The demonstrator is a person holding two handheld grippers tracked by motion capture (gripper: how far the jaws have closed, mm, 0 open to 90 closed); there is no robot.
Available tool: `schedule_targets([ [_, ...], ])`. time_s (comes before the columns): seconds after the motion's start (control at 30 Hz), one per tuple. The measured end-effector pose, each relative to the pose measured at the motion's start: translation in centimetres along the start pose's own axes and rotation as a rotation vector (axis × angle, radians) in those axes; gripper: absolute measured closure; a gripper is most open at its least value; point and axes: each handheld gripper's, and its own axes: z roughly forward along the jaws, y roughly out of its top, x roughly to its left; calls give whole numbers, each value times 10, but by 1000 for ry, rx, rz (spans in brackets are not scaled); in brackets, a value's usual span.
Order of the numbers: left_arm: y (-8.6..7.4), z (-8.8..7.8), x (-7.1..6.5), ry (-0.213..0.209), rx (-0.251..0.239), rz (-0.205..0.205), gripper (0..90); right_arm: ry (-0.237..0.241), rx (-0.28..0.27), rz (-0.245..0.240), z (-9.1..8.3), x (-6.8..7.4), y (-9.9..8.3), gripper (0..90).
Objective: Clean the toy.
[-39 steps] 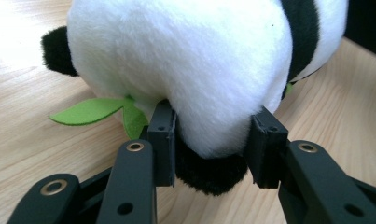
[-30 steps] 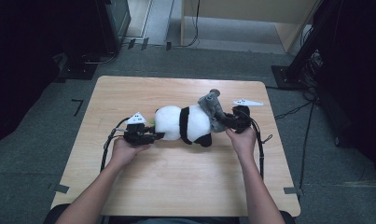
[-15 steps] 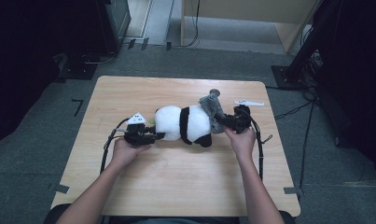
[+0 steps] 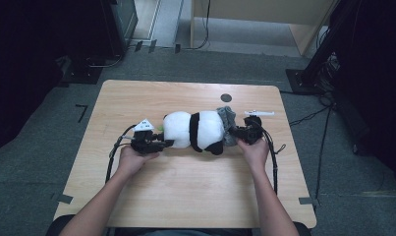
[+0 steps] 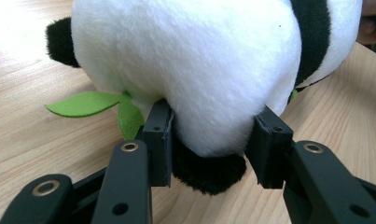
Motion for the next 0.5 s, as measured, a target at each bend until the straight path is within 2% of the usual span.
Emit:
schedule_targets([
  [0.1, 0, 0, 0, 0, 1, 2, 569, -7, 49, 9, 8, -3, -4, 748],
  [0.2, 0, 0, 0, -2, 2, 3, 567, -21, 62, 27, 9, -7, -4, 751],
  [0.33, 0, -1, 0, -4, 4, 5, 566, -51, 21, 38, -4, -14, 1, 755],
  [0.37, 0, -1, 0, -4, 5, 5, 566, -62, -16, 49, -15, -17, 4, 755],
  [0.4, 0, -1, 0, -4, 5, 5, 566, -62, -16, 49, -15, -17, 4, 755],
  [0.5, 0, -1, 0, -3, 5, 6, 566, -65, -88, 54, -37, -19, 11, 753],
])
